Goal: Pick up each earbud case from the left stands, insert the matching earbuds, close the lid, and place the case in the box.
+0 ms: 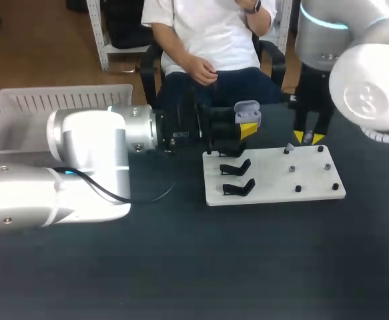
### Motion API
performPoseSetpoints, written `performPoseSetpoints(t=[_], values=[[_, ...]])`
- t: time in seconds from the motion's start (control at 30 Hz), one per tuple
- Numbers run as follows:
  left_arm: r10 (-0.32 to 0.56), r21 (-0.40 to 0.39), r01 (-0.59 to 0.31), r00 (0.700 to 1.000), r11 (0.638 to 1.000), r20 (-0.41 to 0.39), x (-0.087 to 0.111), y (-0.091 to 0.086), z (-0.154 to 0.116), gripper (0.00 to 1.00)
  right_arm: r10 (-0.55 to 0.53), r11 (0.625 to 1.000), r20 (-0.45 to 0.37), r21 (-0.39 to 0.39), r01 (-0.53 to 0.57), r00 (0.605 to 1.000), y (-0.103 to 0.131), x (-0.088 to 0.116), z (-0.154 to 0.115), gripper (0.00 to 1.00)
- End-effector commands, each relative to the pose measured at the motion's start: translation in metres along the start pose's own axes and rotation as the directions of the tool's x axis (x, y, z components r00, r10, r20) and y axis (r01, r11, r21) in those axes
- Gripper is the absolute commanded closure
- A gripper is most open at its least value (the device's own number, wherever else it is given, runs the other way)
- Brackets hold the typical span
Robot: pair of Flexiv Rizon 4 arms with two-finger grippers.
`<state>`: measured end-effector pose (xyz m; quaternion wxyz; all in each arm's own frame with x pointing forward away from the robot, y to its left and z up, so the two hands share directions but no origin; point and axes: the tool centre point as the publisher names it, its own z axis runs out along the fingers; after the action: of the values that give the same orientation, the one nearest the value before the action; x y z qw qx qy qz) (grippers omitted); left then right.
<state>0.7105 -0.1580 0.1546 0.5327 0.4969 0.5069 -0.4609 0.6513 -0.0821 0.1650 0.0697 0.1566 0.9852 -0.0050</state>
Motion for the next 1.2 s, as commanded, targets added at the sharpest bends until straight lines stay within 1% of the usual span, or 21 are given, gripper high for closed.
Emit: performPoseSetpoints(t=[0.03, 0.8, 0.93, 0.97, 1.03, 1.07, 1.1, 1.13, 1.17, 1.2], values=[[0.004, -0.009, -0.004, 1.000, 1.000, 0.006, 0.001, -0.002, 0.000, 1.00, 0.291, 0.953, -0.040, -0.077, -0.293, 0.956, 0.001, 0.000, -0.017, 1.00], [0.004, -0.009, -0.004, 1.000, 1.000, 0.006, 0.001, -0.002, 0.000, 1.00, 0.291, 0.953, -0.040, -0.077, -0.293, 0.956, 0.001, 0.000, -0.017, 1.00], [0.004, -0.009, -0.004, 1.000, 1.000, 0.006, 0.001, -0.002, 0.000, 1.00, 0.318, 0.945, -0.032, -0.075, -0.319, 0.948, 0.019, 0.000, -0.021, 1.00], [0.004, -0.009, -0.004, 1.000, 1.000, 0.006, 0.001, -0.002, 0.000, 1.00, 0.329, 0.942, -0.035, -0.056, -0.330, 0.944, 0.024, -0.001, -0.023, 1.00], [0.004, -0.009, -0.004, 1.000, 1.000, 0.006, 0.001, -0.002, 0.000, 1.00, 0.335, 0.941, -0.019, -0.046, -0.335, 0.942, 0.034, -0.003, -0.027, 1.00], [0.004, -0.009, -0.004, 1.000, 1.000, 0.006, 0.001, -0.002, 0.000, 1.00, 0.331, 0.943, -0.017, -0.018, -0.331, 0.944, 0.038, -0.004, -0.028, 1.00], [0.004, -0.009, -0.004, 1.000, 1.000, 0.006, 0.001, -0.002, 0.000, 1.00, 0.331, 0.943, -0.014, -0.025, -0.331, 0.944, 0.044, -0.003, -0.031, 1.00], [0.004, -0.009, -0.004, 1.000, 1.000, 0.006, 0.001, -0.002, 0.000, 1.00, 0.337, 0.941, -0.026, -0.016, -0.337, 0.941, 0.048, -0.004, -0.034, 1.00], [0.004, -0.009, -0.004, 1.000, 1.000, 0.006, 0.001, -0.002, 0.000, 1.00, 0.319, 0.948, -0.027, -0.009, -0.319, 0.948, 0.053, -0.004, -0.037, 1.00], [0.004, -0.009, -0.004, 1.000, 1.000, 0.006, 0.001, -0.002, 0.000, 1.00, 0.329, 0.944, -0.032, 0.011, -0.329, 0.944, 0.057, -0.003, -0.040, 1.00]])
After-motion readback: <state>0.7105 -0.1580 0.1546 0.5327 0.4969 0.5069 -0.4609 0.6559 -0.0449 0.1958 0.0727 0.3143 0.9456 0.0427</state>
